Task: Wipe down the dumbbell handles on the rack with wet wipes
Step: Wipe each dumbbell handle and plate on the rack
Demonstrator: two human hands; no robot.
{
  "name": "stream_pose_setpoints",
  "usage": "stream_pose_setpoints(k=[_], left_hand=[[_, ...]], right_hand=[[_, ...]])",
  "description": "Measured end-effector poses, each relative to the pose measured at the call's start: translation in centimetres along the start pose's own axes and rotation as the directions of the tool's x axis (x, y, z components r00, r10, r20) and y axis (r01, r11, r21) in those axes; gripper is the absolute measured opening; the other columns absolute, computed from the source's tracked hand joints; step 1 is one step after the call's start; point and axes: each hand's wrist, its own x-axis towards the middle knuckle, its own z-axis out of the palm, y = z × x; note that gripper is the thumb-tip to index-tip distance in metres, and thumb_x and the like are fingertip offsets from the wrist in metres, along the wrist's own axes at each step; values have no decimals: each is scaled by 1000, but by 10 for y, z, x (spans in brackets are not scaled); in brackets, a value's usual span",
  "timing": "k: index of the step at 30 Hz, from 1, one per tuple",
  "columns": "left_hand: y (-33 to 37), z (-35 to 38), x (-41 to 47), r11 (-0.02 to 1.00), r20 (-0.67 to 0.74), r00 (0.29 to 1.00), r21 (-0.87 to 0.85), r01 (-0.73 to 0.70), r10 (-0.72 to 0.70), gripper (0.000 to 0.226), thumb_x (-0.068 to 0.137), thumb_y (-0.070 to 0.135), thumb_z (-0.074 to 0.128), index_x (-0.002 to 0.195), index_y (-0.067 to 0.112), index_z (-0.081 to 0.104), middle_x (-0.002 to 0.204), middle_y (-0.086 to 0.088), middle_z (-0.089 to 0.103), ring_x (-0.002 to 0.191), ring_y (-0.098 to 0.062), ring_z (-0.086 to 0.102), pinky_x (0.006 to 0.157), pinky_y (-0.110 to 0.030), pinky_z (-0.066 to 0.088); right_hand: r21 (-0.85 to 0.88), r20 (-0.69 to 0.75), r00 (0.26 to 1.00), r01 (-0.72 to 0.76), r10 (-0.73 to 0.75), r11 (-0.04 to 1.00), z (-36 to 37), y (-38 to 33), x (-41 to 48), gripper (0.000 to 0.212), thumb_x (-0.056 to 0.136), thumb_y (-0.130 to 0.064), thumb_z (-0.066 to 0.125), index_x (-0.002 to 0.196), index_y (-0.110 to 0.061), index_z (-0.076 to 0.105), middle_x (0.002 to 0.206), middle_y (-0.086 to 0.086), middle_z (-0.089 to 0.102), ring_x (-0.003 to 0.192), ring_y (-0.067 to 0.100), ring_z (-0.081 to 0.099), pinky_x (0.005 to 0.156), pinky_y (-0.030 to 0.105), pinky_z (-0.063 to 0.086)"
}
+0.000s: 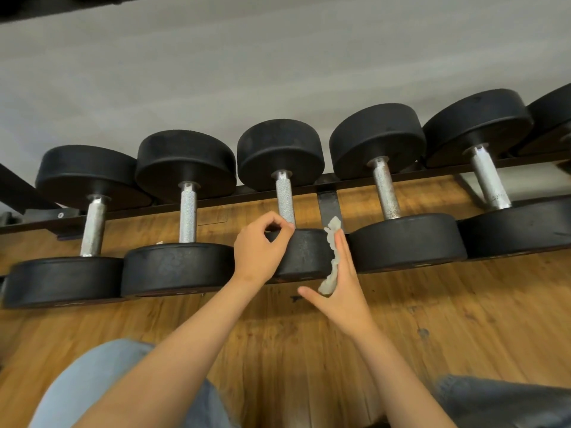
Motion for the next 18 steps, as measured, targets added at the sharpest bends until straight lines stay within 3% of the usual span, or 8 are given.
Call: stream_pose_setpoints(k=[4,6,9,12,15,18], left_hand=[[-1,0,1,1000,0,1000,-7,-7,7,11,93,27,61,90,18,66,93,11,66,92,-3,60,75,-13,42],[-1,0,1,1000,3,1000,-2,-5,5,11,93,26,61,91,17,67,94,10,66,93,-4,60,75,-12,42],[-2,1,1,1000,1,1000,-6,-8,8,10,93,26,62,90,17,66,94,9,66,93,-5,60,75,-14,42],[-2,1,1,1000,1,1000,-17,-6,6,10,93,26,62,90,18,66,93,10,66,93,-5,60,76,-17,45],[-2,1,1,1000,-2,1000,-21,-6,6,8,93,25,62,89,19,66,91,11,65,91,-5,60,76,-17,46],[-2,0,1,1000,-2,1000,-13,-6,6,8,93,26,62,88,20,66,91,13,65,91,-3,60,75,-15,44]], right_hand=[[79,-31,996,-82,85,993,2,19,19,107,73,-27,85,153,-26,15,152,-7,35,141,10,35,111,43,41],[92,-21,995,-94,96,991,2,25,22,99,74,-22,84,151,-23,22,143,-9,44,134,6,43,108,33,44],[133,-20,989,-143,147,981,0,30,18,84,77,-15,82,144,-24,33,130,-14,53,121,0,51,102,21,45],[166,0,984,-178,180,970,1,35,17,71,76,-3,79,130,-27,40,117,-21,54,106,-10,53,84,1,43],[205,-16,981,-185,192,961,2,37,18,71,73,1,80,126,-28,42,118,-16,56,105,-15,54,86,5,46],[234,-25,975,-209,220,950,4,32,14,83,72,-2,81,140,-21,38,132,-7,54,119,-5,51,98,11,44]])
